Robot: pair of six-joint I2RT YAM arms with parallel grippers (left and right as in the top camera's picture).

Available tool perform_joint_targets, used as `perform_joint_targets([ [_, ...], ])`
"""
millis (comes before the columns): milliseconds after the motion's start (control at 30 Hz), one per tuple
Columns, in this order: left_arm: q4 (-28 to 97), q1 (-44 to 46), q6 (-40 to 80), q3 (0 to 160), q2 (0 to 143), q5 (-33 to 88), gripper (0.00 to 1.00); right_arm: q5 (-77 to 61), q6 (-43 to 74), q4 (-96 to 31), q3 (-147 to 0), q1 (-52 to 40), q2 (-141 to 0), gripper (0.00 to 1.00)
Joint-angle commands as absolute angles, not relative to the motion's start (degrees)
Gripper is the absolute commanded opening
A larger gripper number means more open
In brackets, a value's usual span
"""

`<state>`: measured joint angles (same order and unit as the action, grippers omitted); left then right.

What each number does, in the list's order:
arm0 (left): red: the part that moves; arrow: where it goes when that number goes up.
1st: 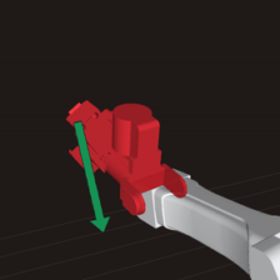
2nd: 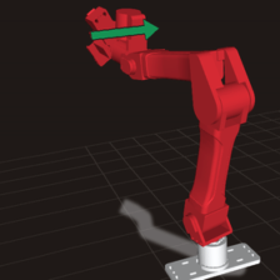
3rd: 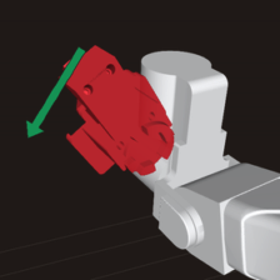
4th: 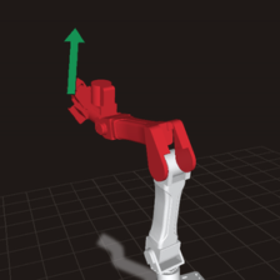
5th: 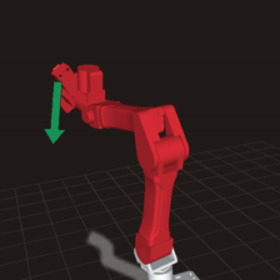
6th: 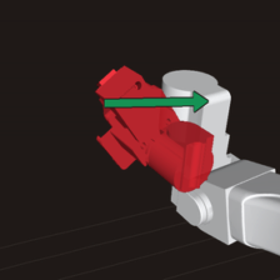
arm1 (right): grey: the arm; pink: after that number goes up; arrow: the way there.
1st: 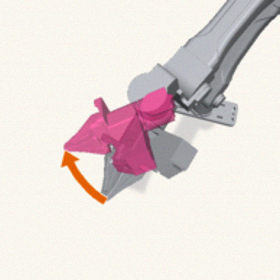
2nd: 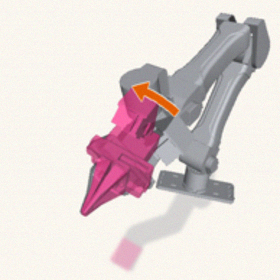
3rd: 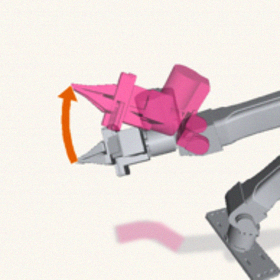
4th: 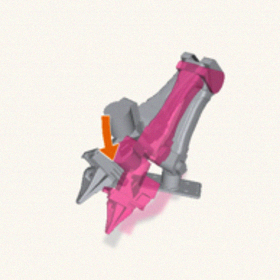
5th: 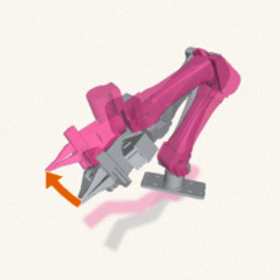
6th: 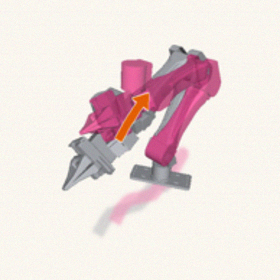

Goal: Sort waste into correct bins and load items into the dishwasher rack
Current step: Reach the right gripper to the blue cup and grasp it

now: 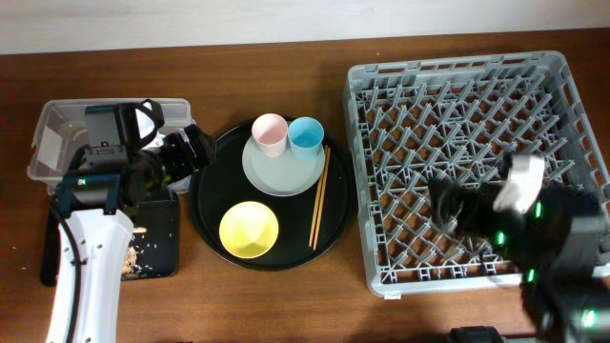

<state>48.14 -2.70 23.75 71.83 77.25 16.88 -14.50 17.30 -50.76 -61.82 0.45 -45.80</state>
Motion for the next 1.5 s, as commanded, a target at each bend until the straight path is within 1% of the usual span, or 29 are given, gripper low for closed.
perform_joint_targets([
  [0, 48.1, -2.8, 23.0, 72.1, 77.0, 16.6, 0.99, -25.3, 17.0, -53.8, -75.1, 0.8, -58.0, 0.98],
  [133, 48.1, -2.8, 23.0, 72.1, 77.0, 16.6, 0.99, -35.0, 17.0, -51.9, -80.9, 0.8, -66.2, 0.99],
  [167, 48.1, -2.8, 23.0, 72.1, 77.0, 16.6, 0.99, -38.7, 17.0, -49.3, -81.0, 0.4, -67.9, 0.76],
  [200, 48.1, -2.8, 23.0, 72.1, 77.0, 16.6, 0.99, -39.2, 18.2, -47.2, -81.0, -1.1, -70.4, 0.52],
  [267, 48.1, -2.8, 23.0, 72.1, 77.0, 16.6, 0.99, -35.5, 18.7, -46.1, -80.9, -4.5, -73.2, 0.46],
  [300, 48.1, -2.8, 23.0, 72.1, 77.0, 16.7, 0.99, -33.4, 18.7, -46.0, -80.9, -6.1, -74.3, 0.45],
  [367, 48.1, -2.8, 23.0, 72.1, 77.0, 16.6, 0.99, -24.7, 17.0, -45.2, -81.0, -13.3, -78.1, 0.45],
  [433, 48.1, -2.8, 23.0, 72.1, 77.0, 16.6, 0.99, -18.9, 14.4, -44.1, -81.0, -18.7, -81.1, 0.45],
  [533, 48.1, -2.8, 23.0, 72.1, 77.0, 16.6, 0.99, -8.8, 6.2, -40.5, -81.0, -26.9, -86.9, 0.47],
  [567, 48.1, -2.8, 23.0, 72.1, 77.0, 16.7, 0.99, -5.3, 3.3, -39.2, -81.0, -28.8, -88.8, 0.46],
  [600, 48.1, -2.8, 23.0, 72.1, 77.0, 16.6, 0.99, -0.7, 0.7, -37.6, -81.0, -30.8, -91.6, 0.41],
  [633, 48.1, -2.8, 23.0, 72.1, 77.0, 16.6, 0.99, 1.1, -2.1, -36.3, -81.0, -31.9, -93.6, 0.39],
  [667, 48.1, -2.8, 23.0, 72.1, 77.0, 16.6, 0.99, 1.3, -5.6, -35.0, -81.0, -32.6, -95.5, 0.36],
  [767, 48.1, -2.8, 23.0, 72.1, 77.0, 16.6, 0.99, 1.4, -14.0, -30.9, -81.0, -34.0, -100.0, 0.34],
  [967, 48.1, -2.8, 23.0, 72.1, 77.0, 16.6, 0.99, 3.9, -21.2, -22.0, -80.9, -34.0, -104.8, 0.34],
  [1200, 48.1, -2.8, 23.0, 72.1, 77.0, 16.7, 0.99, 3.5, -21.2, -18.6, -80.9, -34.0, -107.3, 0.34],
  [1467, 48.1, -2.8, 23.0, 72.1, 77.0, 16.6, 0.99, 1.8, -21.2, -21.0, -80.9, -34.0, -110.1, 0.34],
])
